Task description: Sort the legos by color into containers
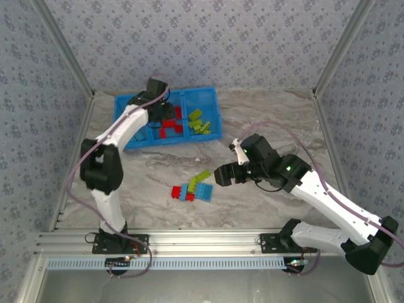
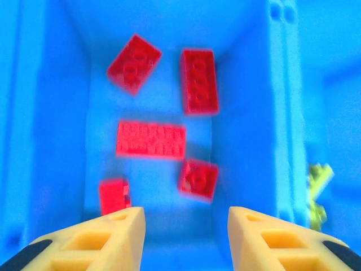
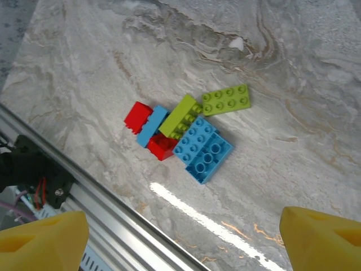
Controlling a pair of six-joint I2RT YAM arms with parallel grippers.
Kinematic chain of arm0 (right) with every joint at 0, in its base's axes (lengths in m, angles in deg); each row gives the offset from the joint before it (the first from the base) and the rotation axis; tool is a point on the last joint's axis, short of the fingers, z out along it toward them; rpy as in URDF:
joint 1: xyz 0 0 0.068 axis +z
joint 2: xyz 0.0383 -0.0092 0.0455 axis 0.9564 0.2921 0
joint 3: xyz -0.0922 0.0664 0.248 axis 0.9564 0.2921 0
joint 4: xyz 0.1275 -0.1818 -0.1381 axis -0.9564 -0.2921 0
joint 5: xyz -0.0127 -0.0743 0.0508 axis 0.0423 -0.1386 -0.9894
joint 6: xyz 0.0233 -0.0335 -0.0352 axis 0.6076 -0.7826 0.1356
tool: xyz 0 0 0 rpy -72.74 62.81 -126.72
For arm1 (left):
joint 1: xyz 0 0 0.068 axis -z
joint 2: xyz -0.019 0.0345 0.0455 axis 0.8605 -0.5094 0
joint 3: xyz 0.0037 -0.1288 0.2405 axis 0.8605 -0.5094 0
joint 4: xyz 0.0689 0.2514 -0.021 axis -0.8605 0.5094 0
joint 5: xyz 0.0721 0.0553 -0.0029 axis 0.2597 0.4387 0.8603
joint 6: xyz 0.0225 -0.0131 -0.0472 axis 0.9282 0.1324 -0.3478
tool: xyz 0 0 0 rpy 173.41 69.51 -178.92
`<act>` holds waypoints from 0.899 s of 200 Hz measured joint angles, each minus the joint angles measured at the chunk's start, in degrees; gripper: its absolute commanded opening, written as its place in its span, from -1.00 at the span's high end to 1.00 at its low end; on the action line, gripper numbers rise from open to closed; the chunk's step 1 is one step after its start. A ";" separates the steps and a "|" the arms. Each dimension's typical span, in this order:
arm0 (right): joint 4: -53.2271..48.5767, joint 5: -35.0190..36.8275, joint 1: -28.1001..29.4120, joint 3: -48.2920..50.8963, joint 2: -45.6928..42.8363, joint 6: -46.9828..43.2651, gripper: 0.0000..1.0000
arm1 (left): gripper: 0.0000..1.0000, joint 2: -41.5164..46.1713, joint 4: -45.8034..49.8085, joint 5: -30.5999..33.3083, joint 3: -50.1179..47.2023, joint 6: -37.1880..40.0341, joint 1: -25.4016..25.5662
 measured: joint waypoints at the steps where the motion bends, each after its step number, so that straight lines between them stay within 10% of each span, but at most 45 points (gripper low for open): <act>1: 0.07 0.17 0.04 0.13 0.04 0.31 -0.86 | 0.14 0.52 -0.02 -0.02 -0.37 0.00 0.13; 53: 7.74 5.03 1.31 6.45 8.90 15.02 -0.95 | 0.10 35.98 -4.00 -0.66 -20.85 7.32 15.43; 89: 11.67 6.25 3.02 3.69 24.11 22.77 -0.94 | -0.28 52.19 -2.67 -0.68 -29.00 22.03 26.29; 131: 8.63 12.57 4.15 -9.60 39.34 30.62 -0.88 | -0.97 60.48 -0.22 -1.27 -38.93 36.68 31.04; 180: 2.84 15.23 3.82 -20.72 51.34 36.39 -0.73 | -0.99 59.01 -0.46 -2.27 -42.95 44.74 31.10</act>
